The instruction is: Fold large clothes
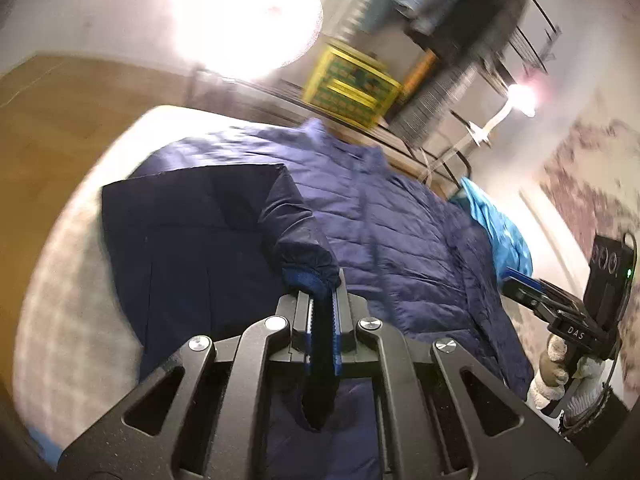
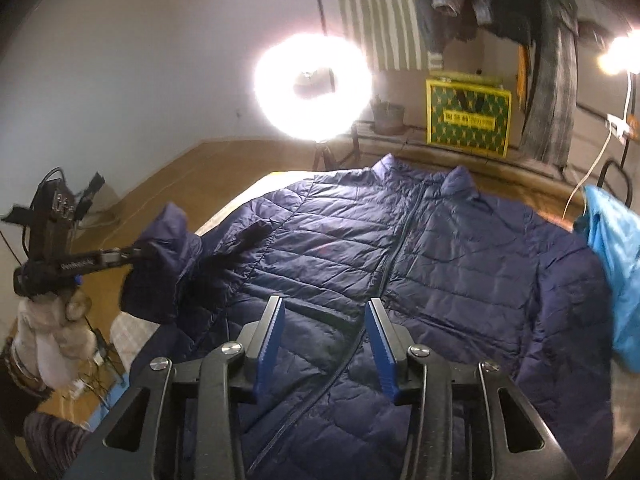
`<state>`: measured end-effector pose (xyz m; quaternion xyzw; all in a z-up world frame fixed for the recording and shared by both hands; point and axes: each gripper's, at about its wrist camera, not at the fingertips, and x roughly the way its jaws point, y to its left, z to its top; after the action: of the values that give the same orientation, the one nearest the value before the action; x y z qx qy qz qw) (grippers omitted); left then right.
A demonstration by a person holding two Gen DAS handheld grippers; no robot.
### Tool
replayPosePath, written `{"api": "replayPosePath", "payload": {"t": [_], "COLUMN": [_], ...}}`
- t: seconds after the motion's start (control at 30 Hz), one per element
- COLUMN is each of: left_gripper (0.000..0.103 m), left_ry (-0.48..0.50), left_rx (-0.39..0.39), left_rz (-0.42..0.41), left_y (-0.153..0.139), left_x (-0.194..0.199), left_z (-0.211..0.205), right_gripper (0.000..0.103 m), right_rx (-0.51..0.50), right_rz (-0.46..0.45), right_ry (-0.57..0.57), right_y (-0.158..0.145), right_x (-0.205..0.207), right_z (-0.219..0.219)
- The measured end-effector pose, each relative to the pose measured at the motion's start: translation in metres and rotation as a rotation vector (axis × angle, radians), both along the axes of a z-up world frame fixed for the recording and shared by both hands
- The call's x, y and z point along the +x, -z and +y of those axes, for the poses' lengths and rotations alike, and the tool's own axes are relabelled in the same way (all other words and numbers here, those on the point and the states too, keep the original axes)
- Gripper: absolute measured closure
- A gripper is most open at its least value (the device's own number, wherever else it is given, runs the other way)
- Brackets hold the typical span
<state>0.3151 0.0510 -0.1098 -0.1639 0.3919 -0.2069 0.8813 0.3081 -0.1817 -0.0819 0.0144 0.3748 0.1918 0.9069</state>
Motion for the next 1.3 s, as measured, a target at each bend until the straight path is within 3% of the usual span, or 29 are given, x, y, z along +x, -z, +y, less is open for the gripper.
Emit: {"api": "replayPosePath", "payload": {"t": [0.13,0.27,0.5,0.57,0.6,0.63,0.67,0.73,0.8,0.9,1.03,1.1,1.13,1.17,1.2,1.23,1.3], "left_gripper": [0.098,0.098,0.095,0.081,0.070,0.067,0.067,0.065,0.065,0.065,0.065,0.065,0.065,0.065,0.065,0.065,0.065], "left_ry": [0.097,0.171,0.215,0.236,0.243,0.254,0.259,0.253,0.226,0.123,-0.017,-0.061,-0.076,-0.089,-0.097,-0.102,-0.099], "left_rx": [0.027,0.055,0.104,0.098,0.093,0.080,0.072,0.067,0.078,0.199,0.250,0.237,0.236,0.241,0.248,0.257,0.281], "left_rz": [0.031,0.098,0.125,0.140,0.149,0.144,0.124,0.079,0.036,-0.025,0.025,0.065,0.077,0.088,0.094,0.101,0.110], "left_y": [0.014,0.048,0.079,0.077,0.073,0.064,0.056,0.039,0.027,0.025,0.049,0.063,0.068,0.073,0.078,0.082,0.087], "left_x": [0.031,0.057,0.071,0.070,0.069,0.063,0.060,0.046,0.031,0.018,0.020,0.024,0.025,0.027,0.028,0.030,0.035], "left_z": [-0.062,-0.111,-0.146,-0.141,-0.138,-0.129,-0.123,-0.102,-0.075,-0.037,0.015,0.036,0.042,0.048,0.051,0.054,0.056], "right_gripper": [0.060,0.061,0.061,0.058,0.056,0.046,0.035,0.026,0.026,0.024,0.025,0.043,0.065,0.076,0.081,0.093,0.098], "right_rx": [0.052,0.129,0.172,0.174,0.174,0.175,0.181,0.201,0.209,0.169,0.146,0.133,0.127,0.121,0.119,0.118,0.107], "right_rz": [0.041,0.116,0.209,0.219,0.226,0.231,0.242,0.271,0.288,0.307,0.396,0.424,0.436,0.448,0.448,0.427,0.373], "right_ry": [0.041,0.094,0.117,0.112,0.104,0.098,0.089,0.055,0.017,-0.015,0.006,0.000,-0.009,-0.018,-0.022,-0.027,-0.035], "right_y": [0.014,0.037,0.072,0.076,0.078,0.080,0.081,0.085,0.089,0.099,0.123,0.133,0.137,0.141,0.141,0.137,0.126], "right_x": [0.020,0.039,0.064,0.068,0.071,0.072,0.073,0.076,0.077,0.085,0.102,0.108,0.112,0.115,0.117,0.120,0.126], "right_z": [-0.021,-0.047,-0.063,-0.060,-0.057,-0.056,-0.053,-0.045,-0.034,-0.015,0.003,0.013,0.018,0.025,0.026,0.029,0.028]}}
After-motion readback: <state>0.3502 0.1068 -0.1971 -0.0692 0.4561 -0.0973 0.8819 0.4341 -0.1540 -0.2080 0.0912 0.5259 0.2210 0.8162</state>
